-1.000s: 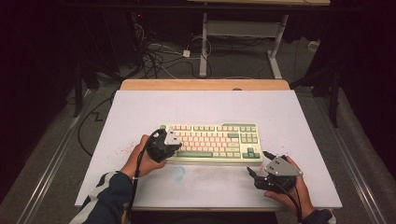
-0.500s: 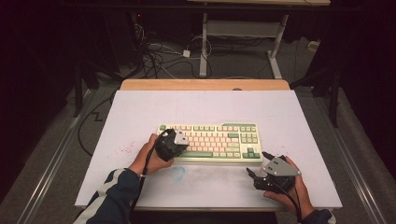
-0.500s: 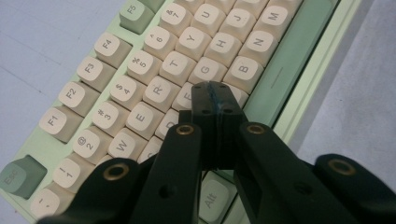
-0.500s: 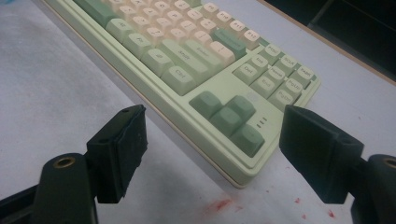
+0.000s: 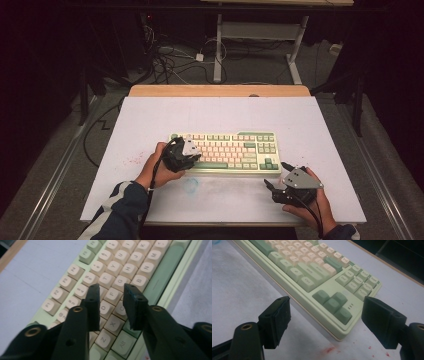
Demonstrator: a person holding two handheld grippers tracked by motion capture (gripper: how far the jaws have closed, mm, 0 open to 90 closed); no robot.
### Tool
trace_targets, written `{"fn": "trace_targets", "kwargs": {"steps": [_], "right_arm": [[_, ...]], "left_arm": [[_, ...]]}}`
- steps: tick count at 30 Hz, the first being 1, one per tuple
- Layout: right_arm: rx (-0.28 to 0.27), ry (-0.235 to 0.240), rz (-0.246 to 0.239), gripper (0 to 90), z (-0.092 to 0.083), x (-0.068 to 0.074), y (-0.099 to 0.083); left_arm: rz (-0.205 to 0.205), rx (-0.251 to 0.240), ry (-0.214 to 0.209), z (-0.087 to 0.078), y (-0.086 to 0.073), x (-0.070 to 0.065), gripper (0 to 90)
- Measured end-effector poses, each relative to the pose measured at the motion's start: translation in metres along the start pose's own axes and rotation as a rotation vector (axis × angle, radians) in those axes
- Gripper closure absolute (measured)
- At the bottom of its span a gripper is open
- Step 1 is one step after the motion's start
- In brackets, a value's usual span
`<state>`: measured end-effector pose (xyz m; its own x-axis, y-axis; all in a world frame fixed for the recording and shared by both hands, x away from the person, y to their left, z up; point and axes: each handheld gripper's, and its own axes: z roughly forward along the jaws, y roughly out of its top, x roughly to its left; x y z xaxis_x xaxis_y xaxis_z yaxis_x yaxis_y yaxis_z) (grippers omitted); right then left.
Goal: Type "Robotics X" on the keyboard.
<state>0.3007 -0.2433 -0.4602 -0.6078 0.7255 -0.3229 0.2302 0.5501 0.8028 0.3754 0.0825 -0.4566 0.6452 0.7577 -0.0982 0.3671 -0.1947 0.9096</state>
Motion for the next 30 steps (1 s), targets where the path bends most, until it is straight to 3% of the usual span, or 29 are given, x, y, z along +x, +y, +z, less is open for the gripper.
{"fn": "trace_targets", "kwargs": {"steps": [3, 5, 11, 18, 23, 30], "right_arm": [[0.000, 0.000, -0.001, 24.4, 0.000, 0.000, 0.000], [-0.004, -0.001, 0.004, 24.4, -0.001, -0.001, 0.000], [-0.003, -0.005, 0.007, 24.4, -0.001, -0.001, 0.000], [-0.003, -0.004, 0.007, 24.4, -0.001, -0.001, 0.000], [-0.007, -0.007, 0.010, 24.4, -0.002, -0.002, 0.001], [-0.002, -0.007, 0.008, 24.4, -0.002, -0.002, 0.000]], "left_arm": [[0.008, -0.047, -0.005, -0.007, 0.000, 0.000, 49.4], [0.026, -0.082, 0.027, -0.010, -0.001, 0.001, 38.3], [0.040, -0.128, 0.045, -0.022, -0.007, 0.005, 23.9], [0.032, -0.169, 0.049, -0.036, -0.011, 0.011, 20.9], [0.040, -0.174, 0.084, -0.045, -0.021, 0.017, 18.4], [0.012, -0.161, 0.136, -0.057, -0.037, 0.031, 18.2]]}}
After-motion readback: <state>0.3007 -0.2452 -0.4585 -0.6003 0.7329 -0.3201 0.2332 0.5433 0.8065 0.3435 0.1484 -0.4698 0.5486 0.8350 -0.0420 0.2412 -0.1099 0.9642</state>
